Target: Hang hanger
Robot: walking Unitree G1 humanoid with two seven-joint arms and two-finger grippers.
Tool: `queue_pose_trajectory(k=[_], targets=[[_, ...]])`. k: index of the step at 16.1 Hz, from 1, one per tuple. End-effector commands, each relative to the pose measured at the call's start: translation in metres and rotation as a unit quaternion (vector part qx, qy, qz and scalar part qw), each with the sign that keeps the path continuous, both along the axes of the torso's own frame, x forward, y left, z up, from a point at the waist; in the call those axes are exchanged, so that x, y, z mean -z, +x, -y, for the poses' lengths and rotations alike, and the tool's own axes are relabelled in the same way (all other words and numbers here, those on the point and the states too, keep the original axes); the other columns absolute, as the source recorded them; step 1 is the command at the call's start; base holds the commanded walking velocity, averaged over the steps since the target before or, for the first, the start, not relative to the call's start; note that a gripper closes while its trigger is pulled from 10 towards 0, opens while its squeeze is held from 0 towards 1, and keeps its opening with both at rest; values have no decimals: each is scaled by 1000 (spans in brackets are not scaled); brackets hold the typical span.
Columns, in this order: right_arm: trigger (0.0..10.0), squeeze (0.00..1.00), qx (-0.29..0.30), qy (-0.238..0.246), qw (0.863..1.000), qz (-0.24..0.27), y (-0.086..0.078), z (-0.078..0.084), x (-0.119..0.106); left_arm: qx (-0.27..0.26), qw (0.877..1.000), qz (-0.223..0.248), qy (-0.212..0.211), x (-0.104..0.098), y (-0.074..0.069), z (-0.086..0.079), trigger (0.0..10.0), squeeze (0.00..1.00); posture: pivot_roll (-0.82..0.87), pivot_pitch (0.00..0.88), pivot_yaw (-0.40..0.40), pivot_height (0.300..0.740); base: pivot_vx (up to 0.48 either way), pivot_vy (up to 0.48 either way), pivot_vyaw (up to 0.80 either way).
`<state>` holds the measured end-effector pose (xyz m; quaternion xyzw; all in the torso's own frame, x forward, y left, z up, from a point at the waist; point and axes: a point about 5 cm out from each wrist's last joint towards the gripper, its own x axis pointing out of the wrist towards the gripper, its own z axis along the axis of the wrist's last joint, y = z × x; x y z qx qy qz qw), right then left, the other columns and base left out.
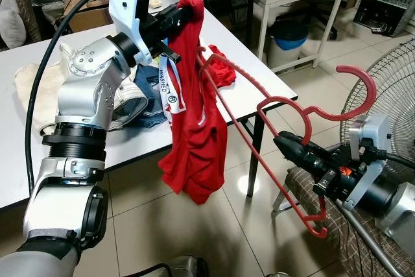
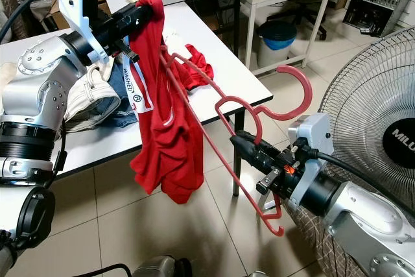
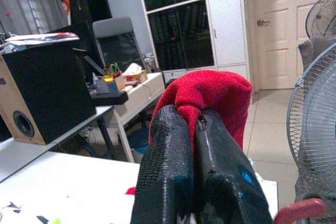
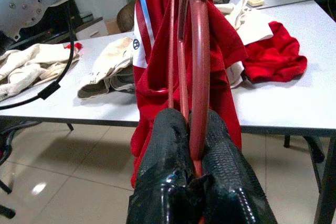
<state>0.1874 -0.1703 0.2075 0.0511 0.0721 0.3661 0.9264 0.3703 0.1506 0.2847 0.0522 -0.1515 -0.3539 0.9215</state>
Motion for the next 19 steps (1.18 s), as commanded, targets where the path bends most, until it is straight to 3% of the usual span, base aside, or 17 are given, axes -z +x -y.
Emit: queue_pose_trajectory(k=[1, 8, 13, 16, 19], targets=[[10000, 0, 3, -10, 1000, -10, -1, 0, 4, 0, 1000, 17, -4, -9, -4, -2, 0, 0, -28, 12, 120, 740, 0, 0, 0], [10000, 0, -5, -22, 999, -40, 2, -9, 18, 24, 1000, 16, -1, -7, -13, 13, 0, 0, -24, 13, 113, 740, 0, 0, 0], [10000, 0, 60, -31, 997, -40, 8, 3, 20, 8, 1000, 9, 20, -1, -17, 4, 0, 0, -26, 27, 116, 740, 0, 0, 0], [10000, 0, 47, -14, 998, -28, 9, -3, 13, 34, 999, 3, 42, 10, -24, 19, 0, 0, -27, 32, 114, 740, 0, 0, 0], [10000, 0, 13, -13, 999, -34, 7, -14, 13, 28, 998, 0, 52, 21, -30, 32, 0, 0, -27, 40, 88, 740, 0, 0, 0]])
